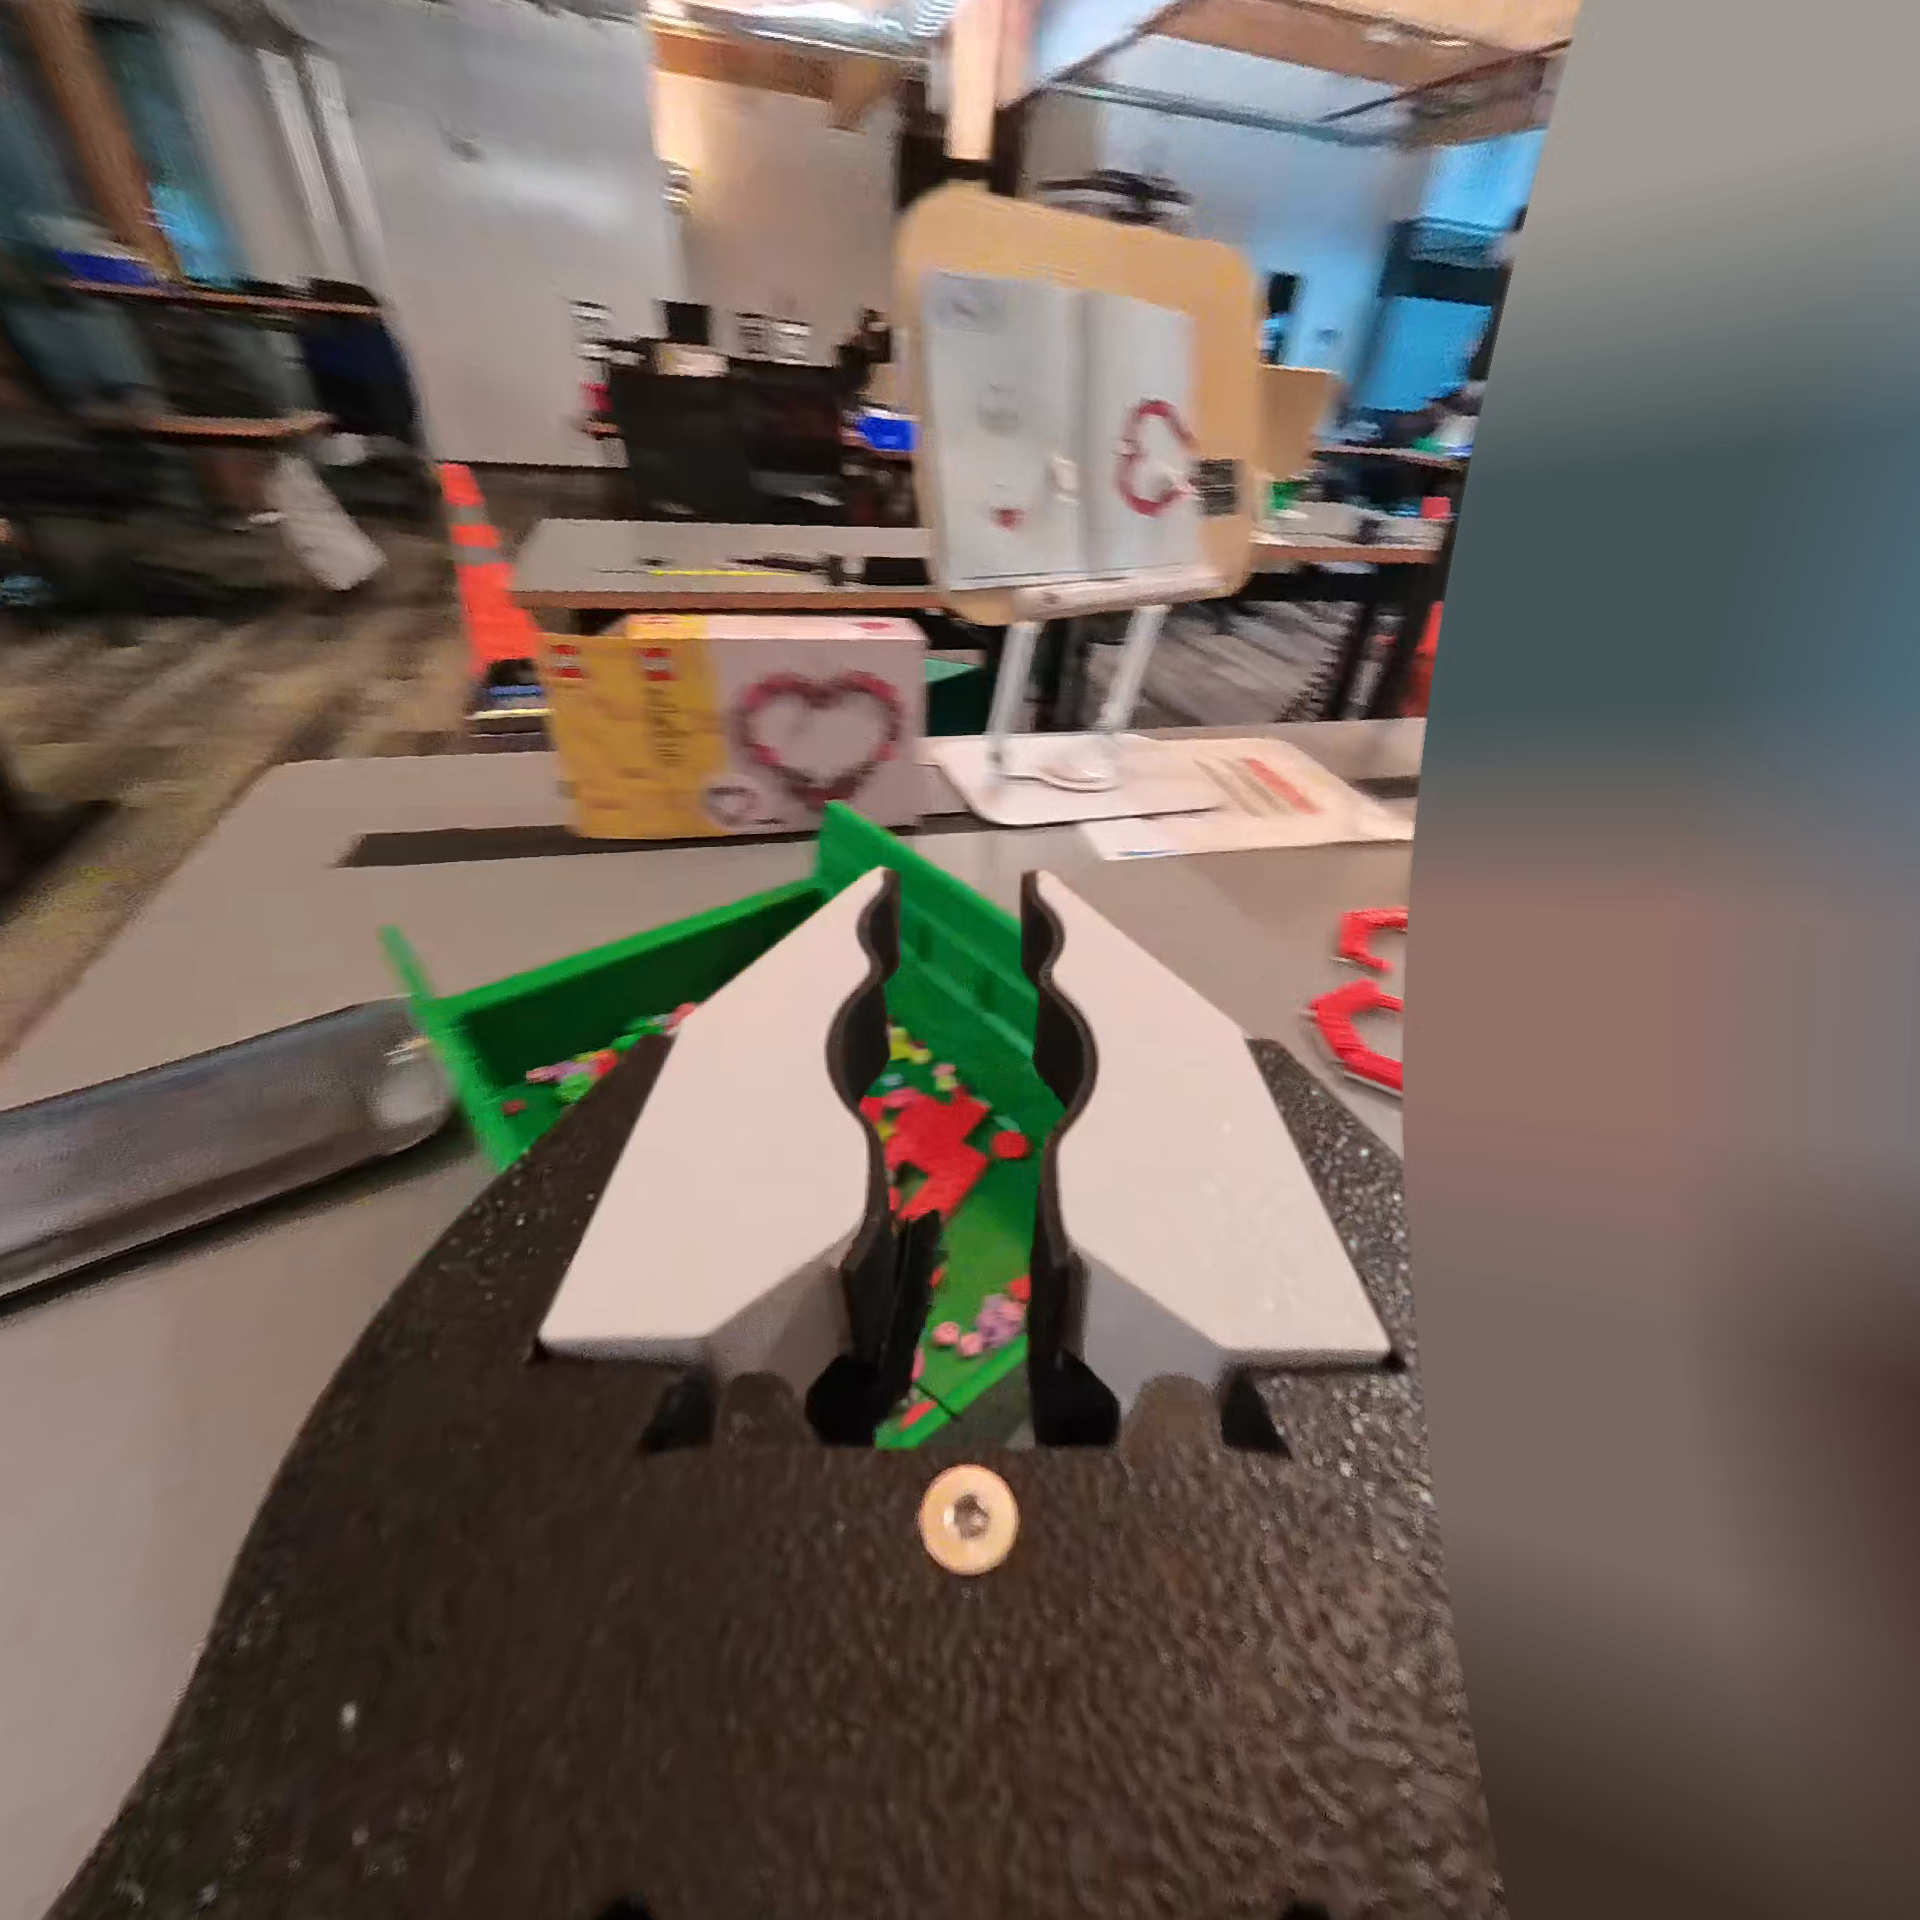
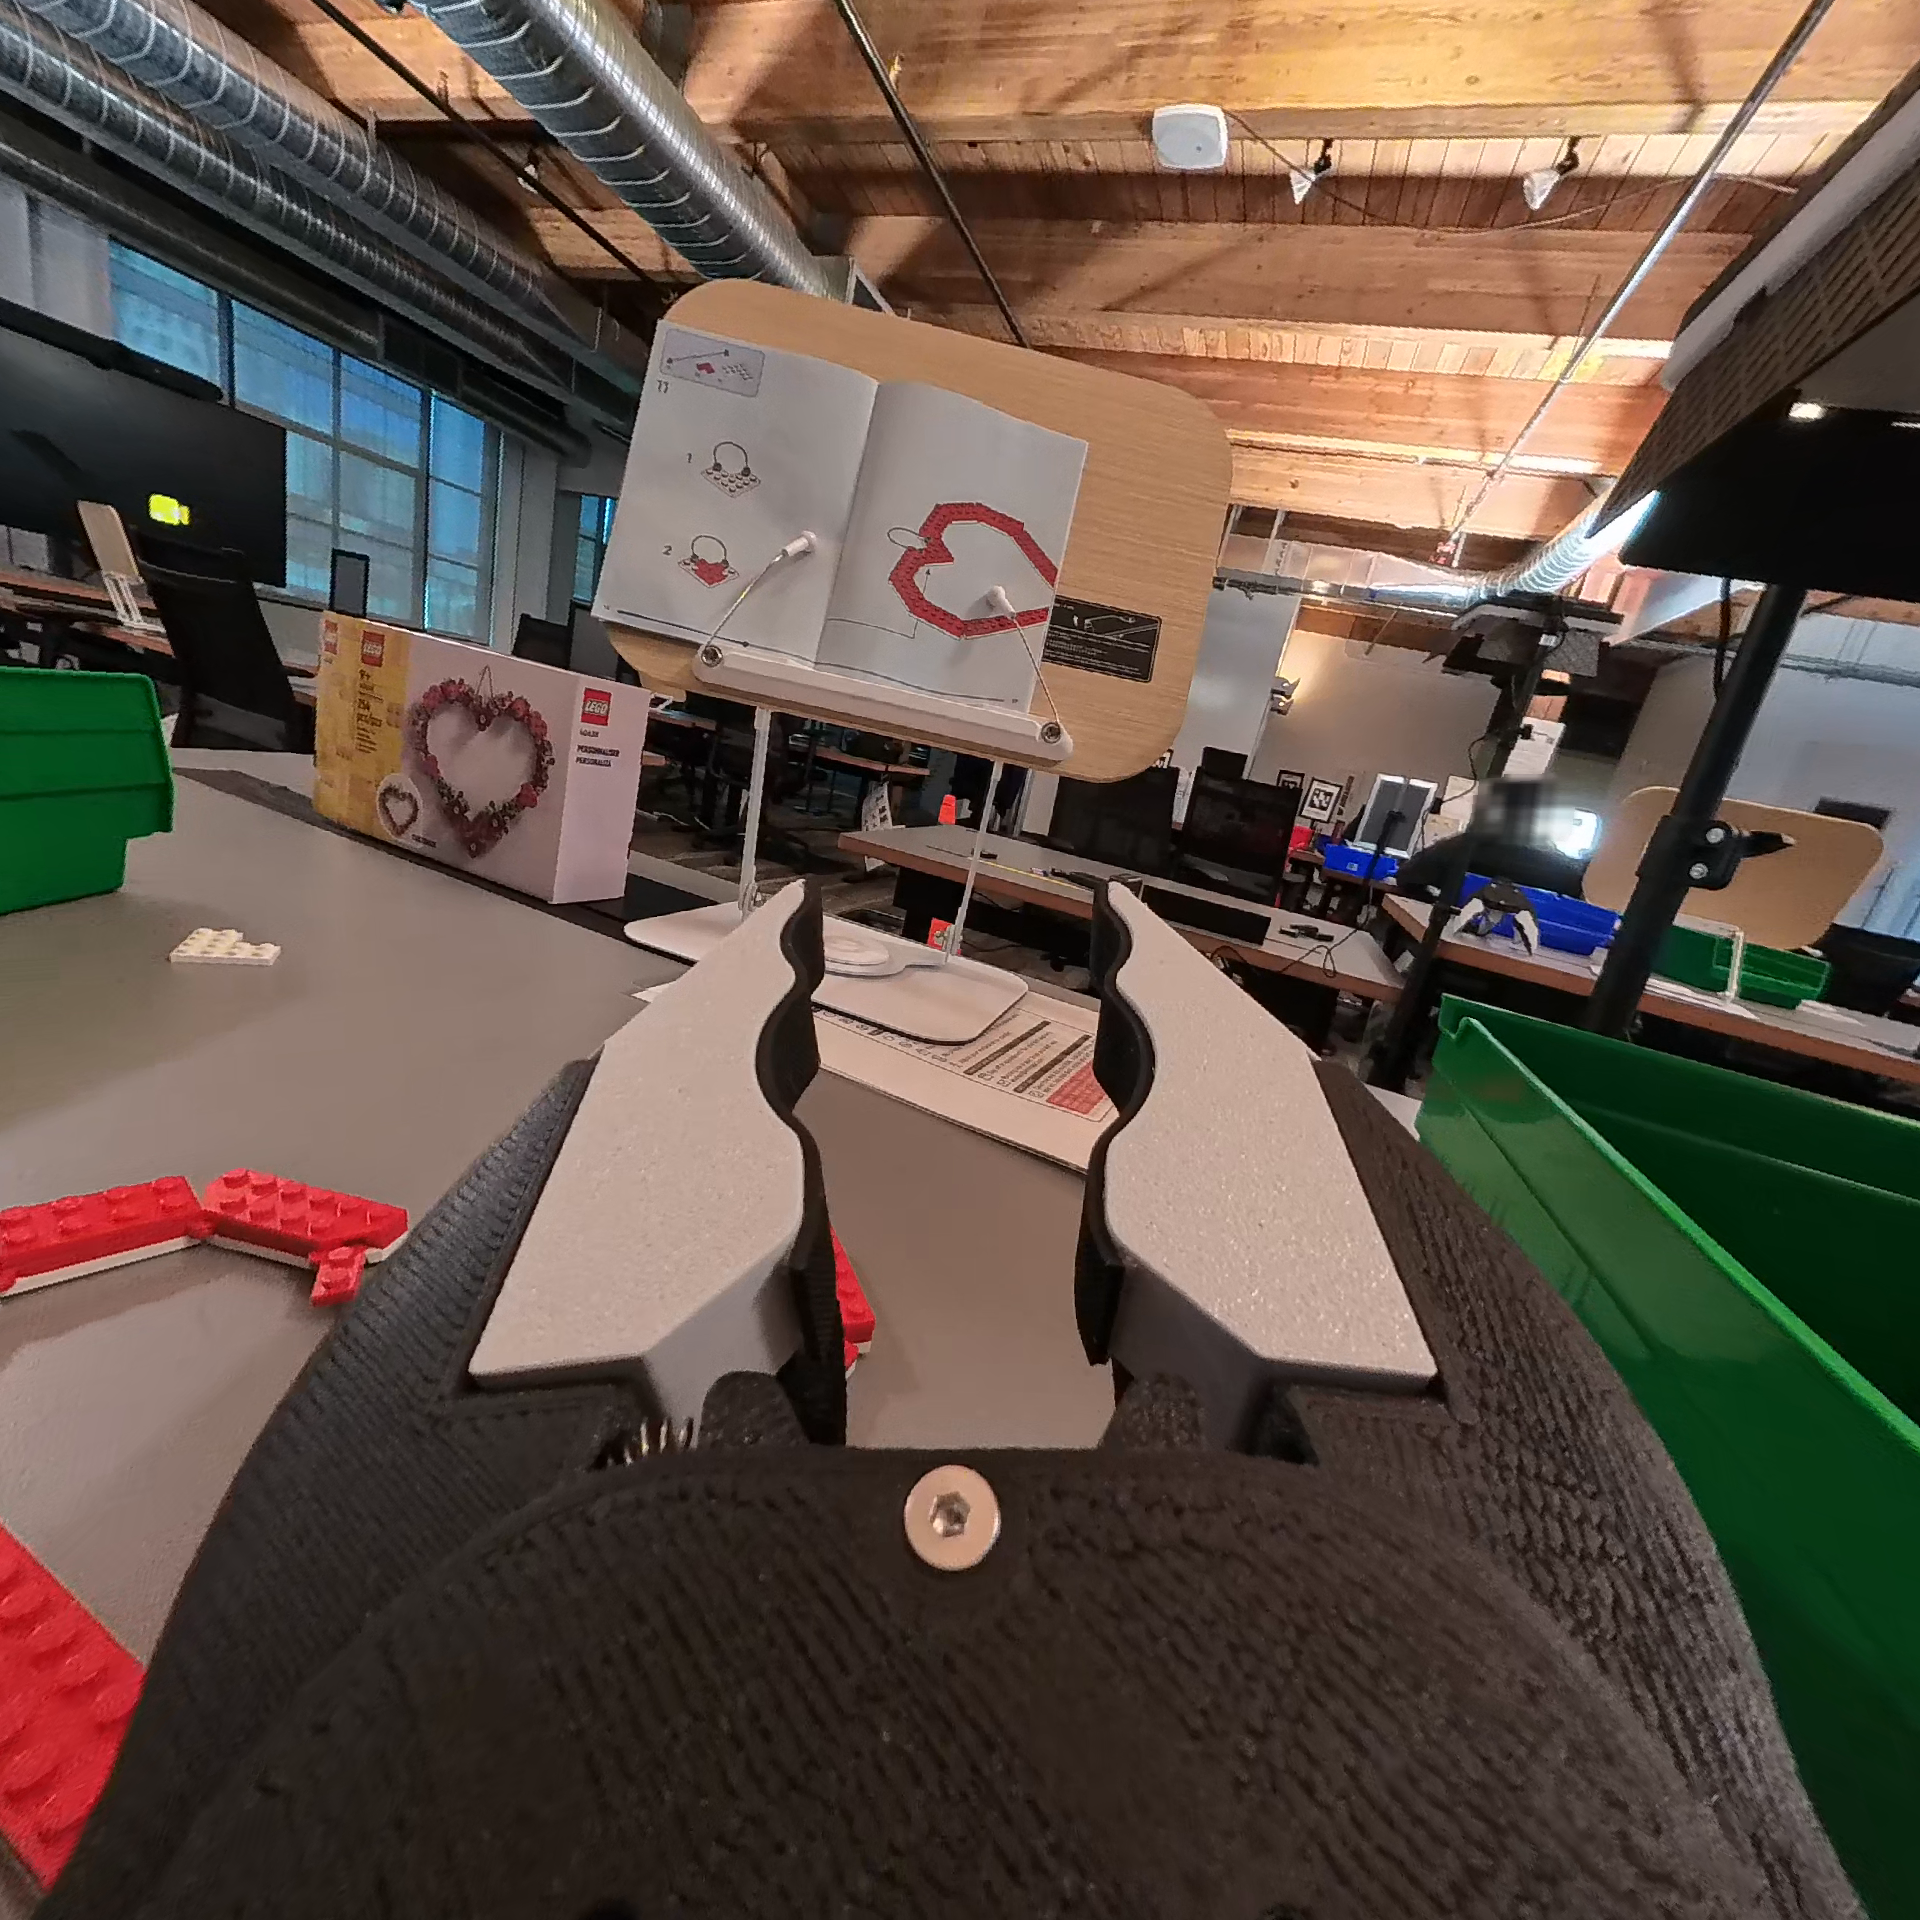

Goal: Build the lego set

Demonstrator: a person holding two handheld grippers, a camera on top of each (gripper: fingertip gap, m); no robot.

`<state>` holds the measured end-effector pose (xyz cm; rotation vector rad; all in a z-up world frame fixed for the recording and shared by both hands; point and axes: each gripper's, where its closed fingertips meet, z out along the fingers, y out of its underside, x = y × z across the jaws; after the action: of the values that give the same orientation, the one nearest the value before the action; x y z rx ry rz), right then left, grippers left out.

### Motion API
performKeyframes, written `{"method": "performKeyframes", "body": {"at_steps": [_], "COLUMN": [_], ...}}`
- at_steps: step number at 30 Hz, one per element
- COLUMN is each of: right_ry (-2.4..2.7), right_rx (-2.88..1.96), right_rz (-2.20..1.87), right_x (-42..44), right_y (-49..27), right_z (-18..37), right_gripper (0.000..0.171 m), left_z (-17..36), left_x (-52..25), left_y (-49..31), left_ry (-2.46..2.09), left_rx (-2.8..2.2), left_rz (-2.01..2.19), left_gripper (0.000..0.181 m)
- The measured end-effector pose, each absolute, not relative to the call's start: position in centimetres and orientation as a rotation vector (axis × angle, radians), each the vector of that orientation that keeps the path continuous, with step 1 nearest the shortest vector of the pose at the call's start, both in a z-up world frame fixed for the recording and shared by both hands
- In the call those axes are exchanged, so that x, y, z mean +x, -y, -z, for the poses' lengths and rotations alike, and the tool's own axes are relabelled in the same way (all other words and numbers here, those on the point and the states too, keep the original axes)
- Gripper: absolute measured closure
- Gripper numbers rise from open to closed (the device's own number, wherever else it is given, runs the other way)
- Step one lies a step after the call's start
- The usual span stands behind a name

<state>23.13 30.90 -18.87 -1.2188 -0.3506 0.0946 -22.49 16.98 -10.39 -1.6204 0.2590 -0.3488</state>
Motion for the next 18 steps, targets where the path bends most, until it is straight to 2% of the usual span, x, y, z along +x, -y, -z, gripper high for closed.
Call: {"method": "performKeyframes", "body": {"at_steps": [7, 18], "right_ry": [0.338, 0.341], "right_rx": [-1.220, -1.220], "right_rz": [-0.096, -0.095], "right_x": [23.3, 23.3], "right_y": [-30.9, -31.0], "right_z": [18.8, 18.8], "right_gripper": [0.121, 0.121], "left_z": [11.1, 13.3], "left_x": [-25.4, -22.3], "left_y": [-16.8, -18.3], "left_ry": [-0.213, -0.332], "left_rx": [-1.659, -1.705], "left_rz": [0.236, 0.310], "left_gripper": [0.157, 0.147]}}
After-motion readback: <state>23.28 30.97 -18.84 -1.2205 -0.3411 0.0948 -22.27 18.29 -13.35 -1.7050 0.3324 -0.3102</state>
